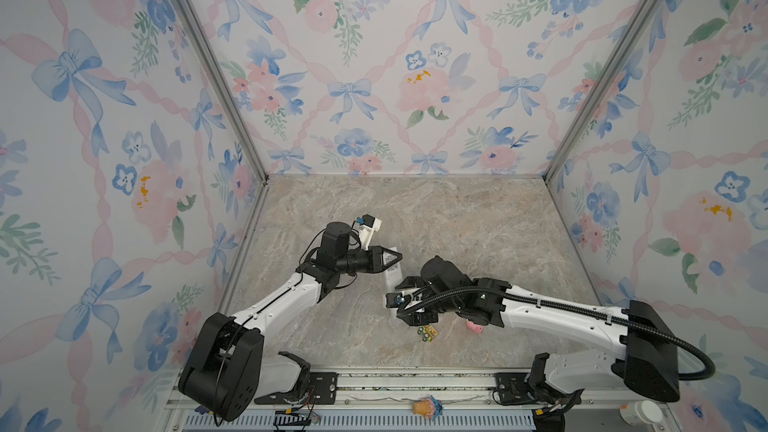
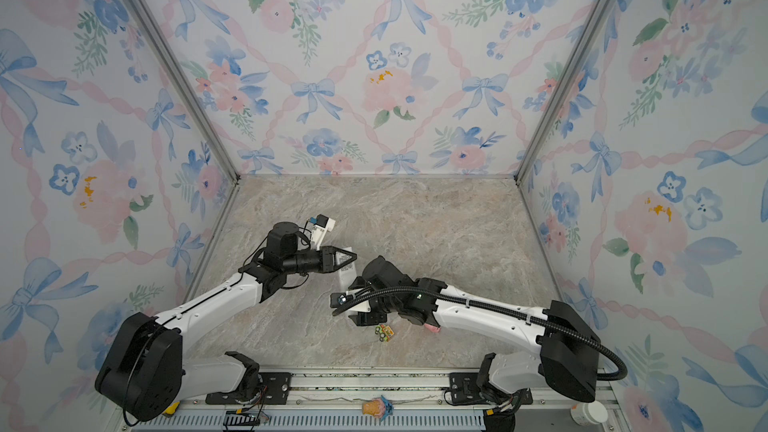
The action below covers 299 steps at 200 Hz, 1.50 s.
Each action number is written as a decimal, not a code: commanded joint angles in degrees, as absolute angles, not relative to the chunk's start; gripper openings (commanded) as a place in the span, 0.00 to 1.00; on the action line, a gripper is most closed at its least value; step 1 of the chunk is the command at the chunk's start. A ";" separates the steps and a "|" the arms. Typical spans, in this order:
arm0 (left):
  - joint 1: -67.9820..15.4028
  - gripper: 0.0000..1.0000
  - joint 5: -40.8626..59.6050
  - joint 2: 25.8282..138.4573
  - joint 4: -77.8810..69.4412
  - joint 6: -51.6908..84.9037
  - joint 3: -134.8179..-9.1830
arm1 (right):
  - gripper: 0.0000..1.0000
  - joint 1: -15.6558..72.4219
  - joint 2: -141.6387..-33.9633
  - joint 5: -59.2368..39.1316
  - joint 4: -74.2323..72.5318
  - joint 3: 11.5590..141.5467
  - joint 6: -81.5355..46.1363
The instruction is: Load the batteries into the remote control
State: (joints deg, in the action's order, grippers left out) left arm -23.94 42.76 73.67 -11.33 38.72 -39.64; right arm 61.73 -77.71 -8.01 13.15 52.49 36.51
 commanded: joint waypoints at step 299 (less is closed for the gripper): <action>-22.59 0.00 41.09 72.99 -12.83 36.05 -39.90 | 0.69 65.67 -77.08 -8.59 21.03 53.31 35.68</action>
